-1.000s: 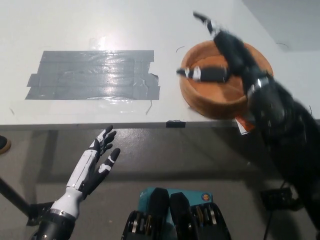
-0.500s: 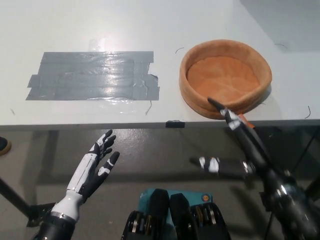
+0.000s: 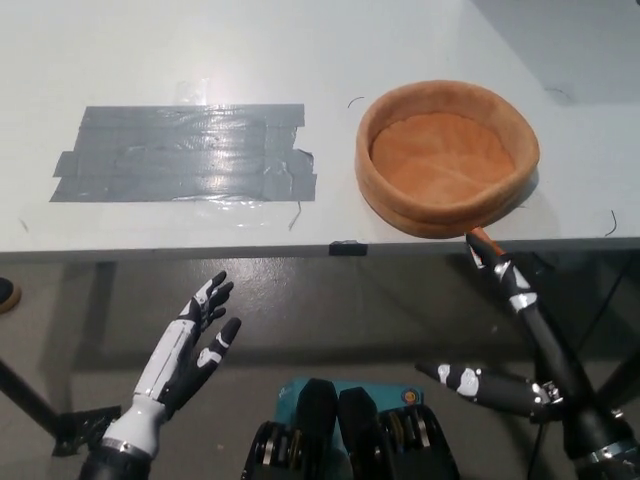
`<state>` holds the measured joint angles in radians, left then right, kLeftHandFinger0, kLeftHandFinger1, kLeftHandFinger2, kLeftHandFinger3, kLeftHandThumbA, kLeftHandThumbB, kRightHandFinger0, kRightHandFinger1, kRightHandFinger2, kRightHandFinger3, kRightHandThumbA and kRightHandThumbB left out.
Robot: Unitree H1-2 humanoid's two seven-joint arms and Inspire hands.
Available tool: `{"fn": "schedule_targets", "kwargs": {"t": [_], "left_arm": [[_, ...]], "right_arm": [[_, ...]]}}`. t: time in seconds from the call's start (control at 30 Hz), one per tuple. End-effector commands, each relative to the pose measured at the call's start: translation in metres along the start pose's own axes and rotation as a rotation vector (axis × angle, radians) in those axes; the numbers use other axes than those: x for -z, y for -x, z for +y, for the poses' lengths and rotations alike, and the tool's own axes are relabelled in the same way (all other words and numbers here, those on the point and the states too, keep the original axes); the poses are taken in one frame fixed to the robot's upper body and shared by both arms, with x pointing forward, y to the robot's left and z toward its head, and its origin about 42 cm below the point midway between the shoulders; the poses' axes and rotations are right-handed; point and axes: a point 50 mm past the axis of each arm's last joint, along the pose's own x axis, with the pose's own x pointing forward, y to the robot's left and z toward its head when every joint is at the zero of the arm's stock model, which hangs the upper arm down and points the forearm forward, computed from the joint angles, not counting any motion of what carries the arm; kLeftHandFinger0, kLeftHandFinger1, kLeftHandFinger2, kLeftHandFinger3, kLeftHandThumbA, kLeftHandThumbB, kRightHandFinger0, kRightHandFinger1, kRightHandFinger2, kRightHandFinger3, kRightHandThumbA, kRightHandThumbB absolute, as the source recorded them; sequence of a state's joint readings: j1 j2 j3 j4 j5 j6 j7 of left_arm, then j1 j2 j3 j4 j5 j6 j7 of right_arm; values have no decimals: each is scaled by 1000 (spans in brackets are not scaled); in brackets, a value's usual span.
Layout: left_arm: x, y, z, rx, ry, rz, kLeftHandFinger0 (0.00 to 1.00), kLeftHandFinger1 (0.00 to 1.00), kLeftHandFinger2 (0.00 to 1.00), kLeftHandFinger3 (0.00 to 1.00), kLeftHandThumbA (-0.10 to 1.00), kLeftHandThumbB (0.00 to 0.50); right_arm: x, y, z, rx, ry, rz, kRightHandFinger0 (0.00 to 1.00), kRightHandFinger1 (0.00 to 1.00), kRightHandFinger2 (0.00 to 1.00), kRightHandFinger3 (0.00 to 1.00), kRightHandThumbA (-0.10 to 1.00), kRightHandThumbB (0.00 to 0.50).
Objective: An emotional support dumpling is kept in a soft plate infront in the middle of the desk infront of the robot. The robot extends its right arm to pick up the dumpling and hands it to a person
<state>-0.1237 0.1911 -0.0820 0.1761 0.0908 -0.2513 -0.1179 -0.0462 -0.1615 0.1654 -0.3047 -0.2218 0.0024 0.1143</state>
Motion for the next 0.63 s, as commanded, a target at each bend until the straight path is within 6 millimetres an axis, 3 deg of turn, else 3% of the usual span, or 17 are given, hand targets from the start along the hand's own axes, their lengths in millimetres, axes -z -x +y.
{"fn": "schedule_targets", "kwargs": {"t": [0.0,0.27,0.6], "left_arm": [[-8,0,-4,0,11,-68,1000,1000,1000,1000,803,314],[-6,4,-8,5,-7,-58,1000,1000,1000,1000,812,315],[-7,4,-8,3,-6,-58,1000,1000,1000,1000,802,312]], "right_arm": [[21,3,2,24,-36,-11,1000,1000,1000,1000,969,275],[55,11,13,-27,-51,116,1000,1000,1000,1000,956,305],[60,16,17,-61,-54,133,1000,1000,1000,1000,944,260]]}}
